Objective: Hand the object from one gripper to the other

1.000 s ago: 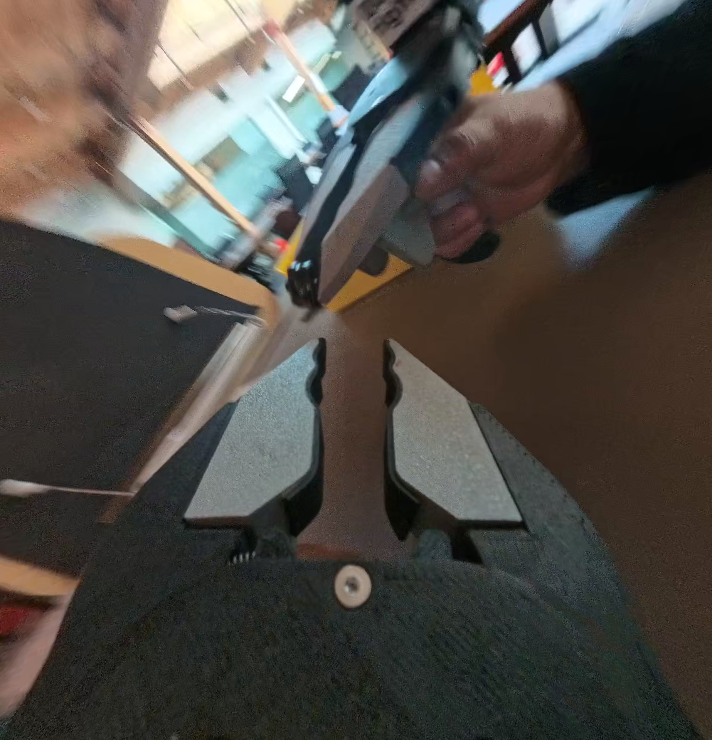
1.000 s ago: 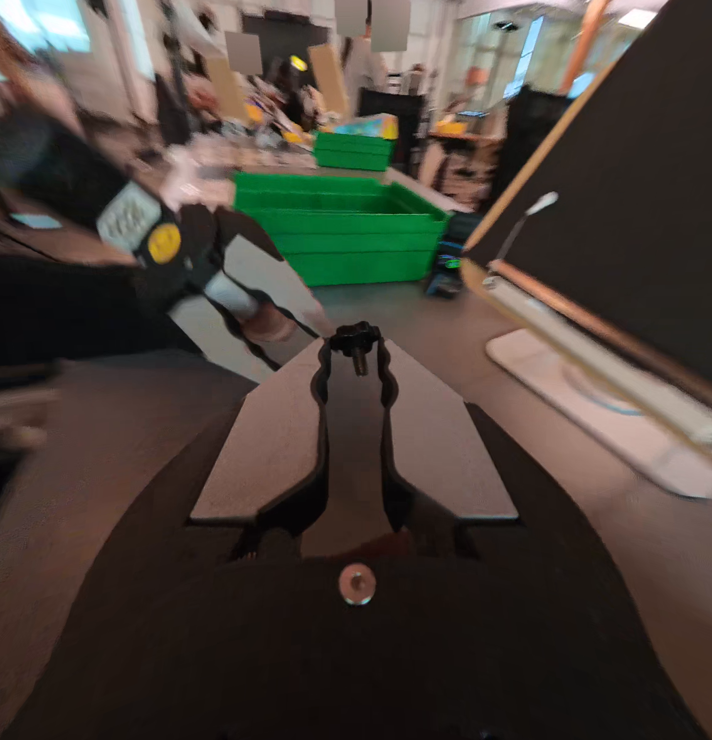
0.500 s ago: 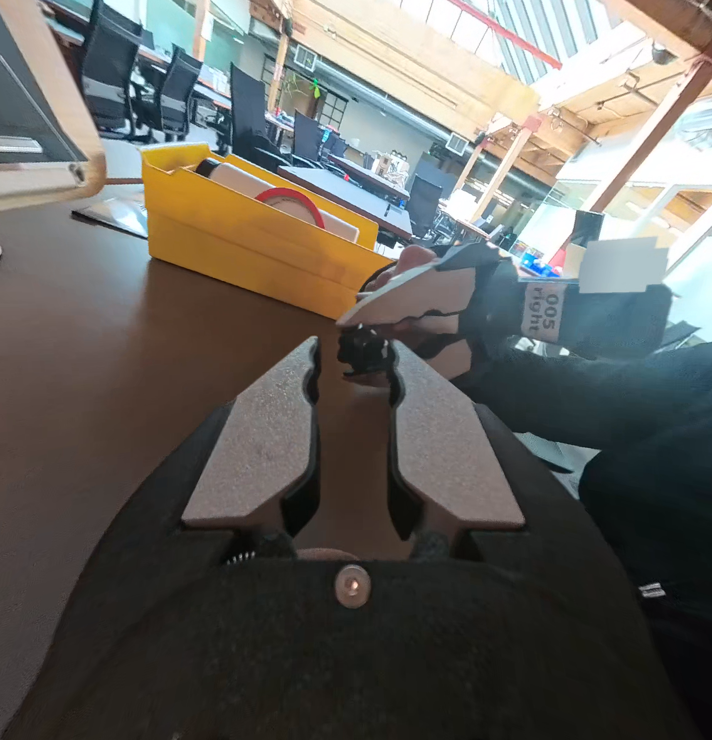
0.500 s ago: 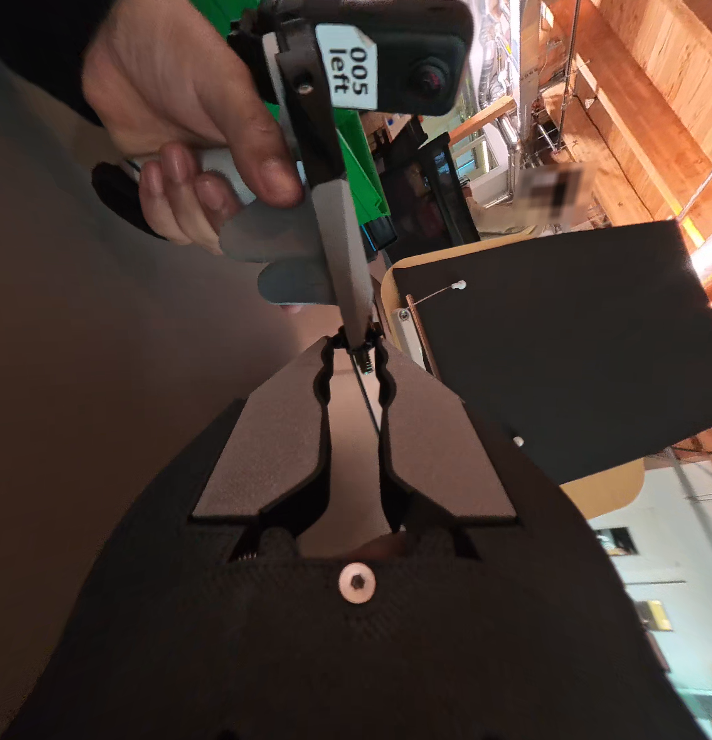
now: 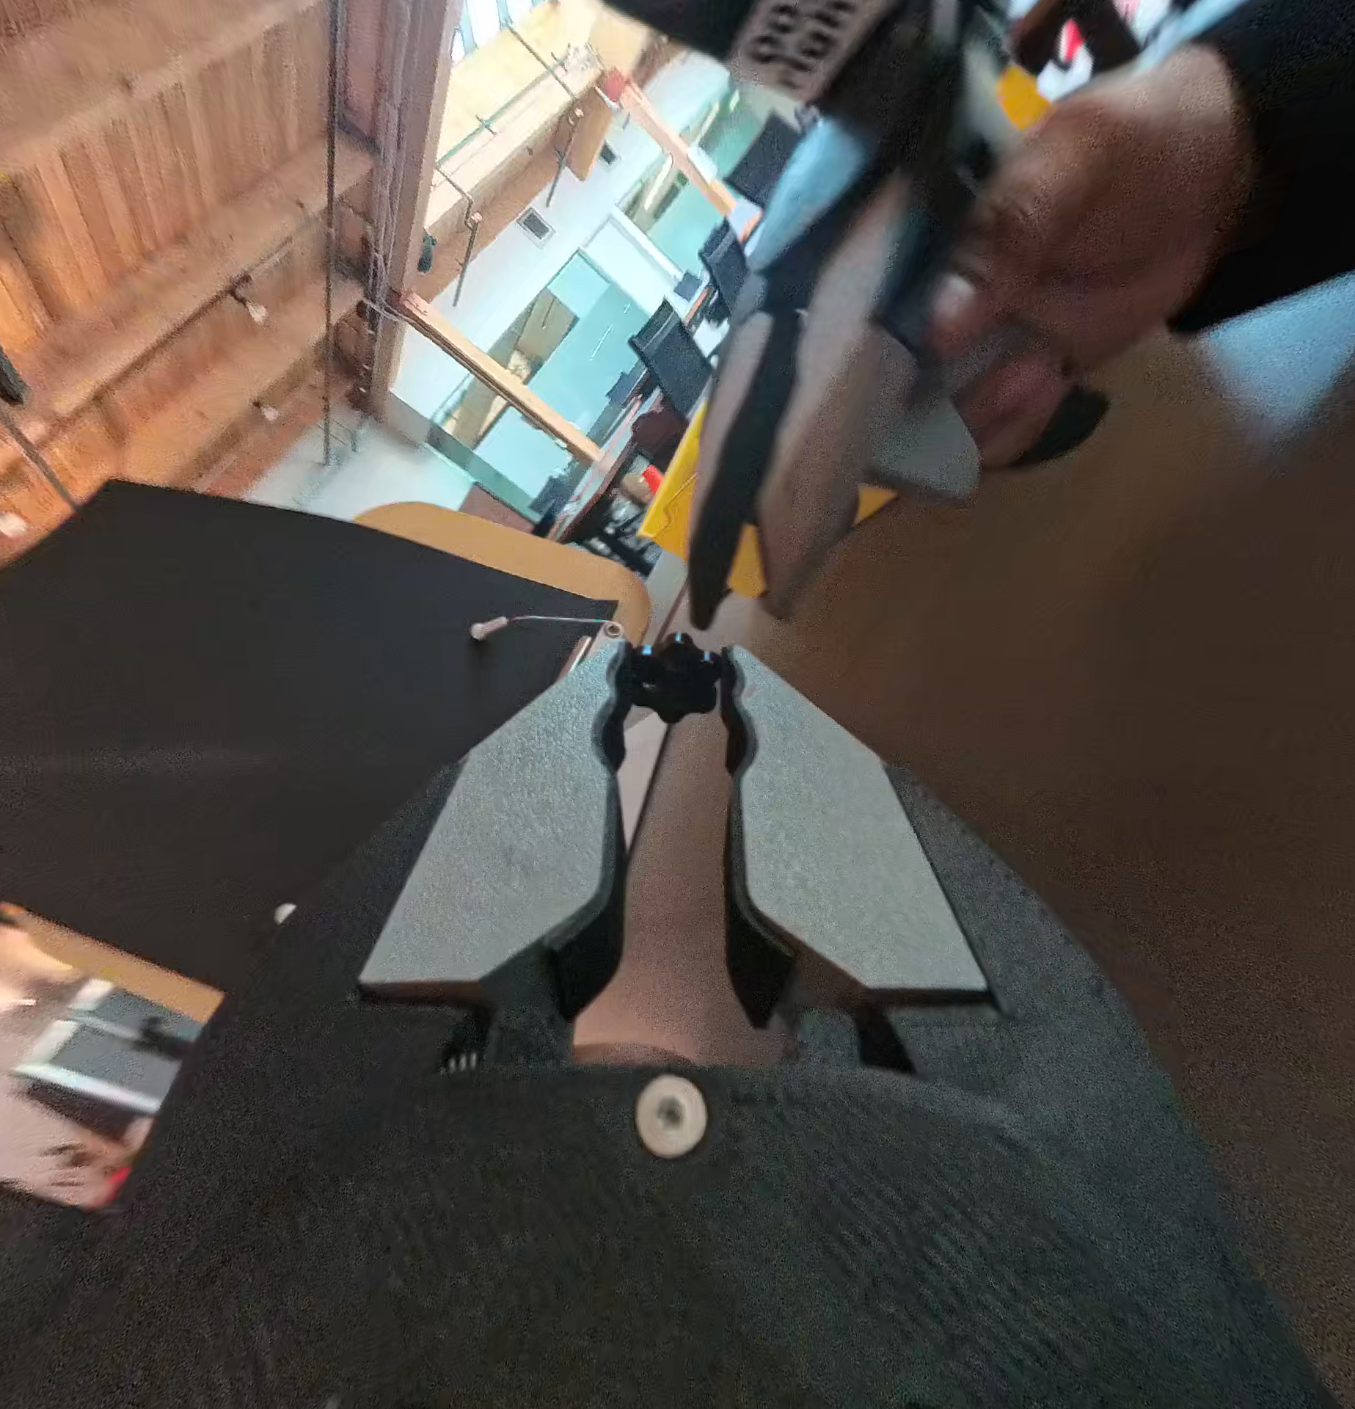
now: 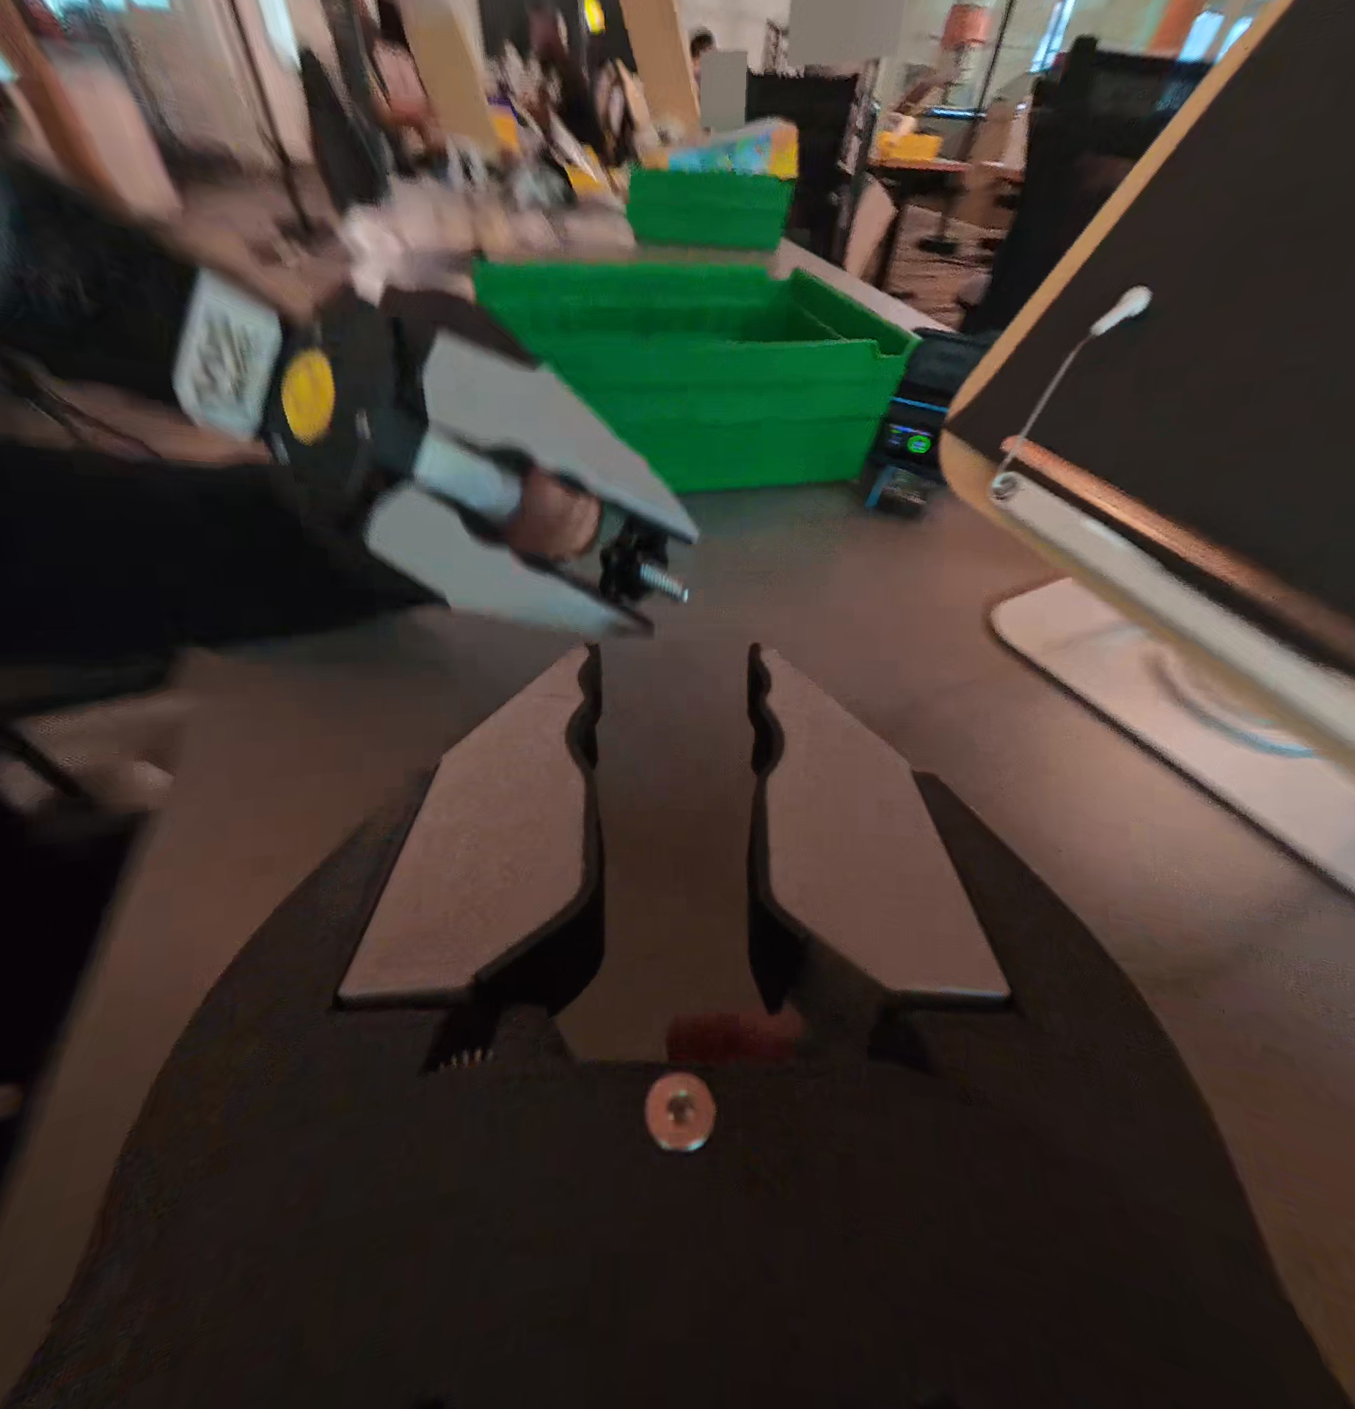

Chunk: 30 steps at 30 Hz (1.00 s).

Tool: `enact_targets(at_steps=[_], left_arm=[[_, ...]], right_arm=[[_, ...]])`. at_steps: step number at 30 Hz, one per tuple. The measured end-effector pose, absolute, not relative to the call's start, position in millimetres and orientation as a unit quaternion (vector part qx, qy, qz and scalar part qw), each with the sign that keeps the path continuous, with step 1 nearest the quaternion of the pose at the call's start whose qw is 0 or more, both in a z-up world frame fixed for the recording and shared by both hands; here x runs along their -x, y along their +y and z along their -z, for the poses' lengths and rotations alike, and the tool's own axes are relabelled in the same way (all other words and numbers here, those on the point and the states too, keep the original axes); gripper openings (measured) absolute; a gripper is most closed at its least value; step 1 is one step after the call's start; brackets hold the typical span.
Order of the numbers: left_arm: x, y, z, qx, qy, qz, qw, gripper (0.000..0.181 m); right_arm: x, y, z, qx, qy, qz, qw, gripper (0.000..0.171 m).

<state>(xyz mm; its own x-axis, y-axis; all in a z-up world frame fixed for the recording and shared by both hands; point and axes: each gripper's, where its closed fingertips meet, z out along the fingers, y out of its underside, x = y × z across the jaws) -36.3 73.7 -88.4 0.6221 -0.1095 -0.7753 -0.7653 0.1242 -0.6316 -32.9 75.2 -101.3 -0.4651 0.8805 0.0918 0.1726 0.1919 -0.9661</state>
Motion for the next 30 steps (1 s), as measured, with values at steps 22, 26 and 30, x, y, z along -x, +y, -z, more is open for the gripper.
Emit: enact_targets(at_steps=[22, 26, 30], left_arm=[[44.6, 84.4, 105.3, 0.735, 0.176, 0.107, 0.646, 0.034], [43.0, 76.4, 89.4, 0.698, 0.076, 0.351, 0.619, 0.047], [28.4, 72.8, 92.1, 0.701, 0.096, 0.375, 0.599, 0.050]], right_arm=[[39.6, 93.6, 90.1, 0.316, -0.698, -0.330, 0.551, 0.022], [40.7, 79.5, 92.2, 0.243, -0.711, -0.246, 0.612, 0.022], [45.0, 70.0, 96.7, 0.214, -0.719, -0.194, 0.633, 0.023]])
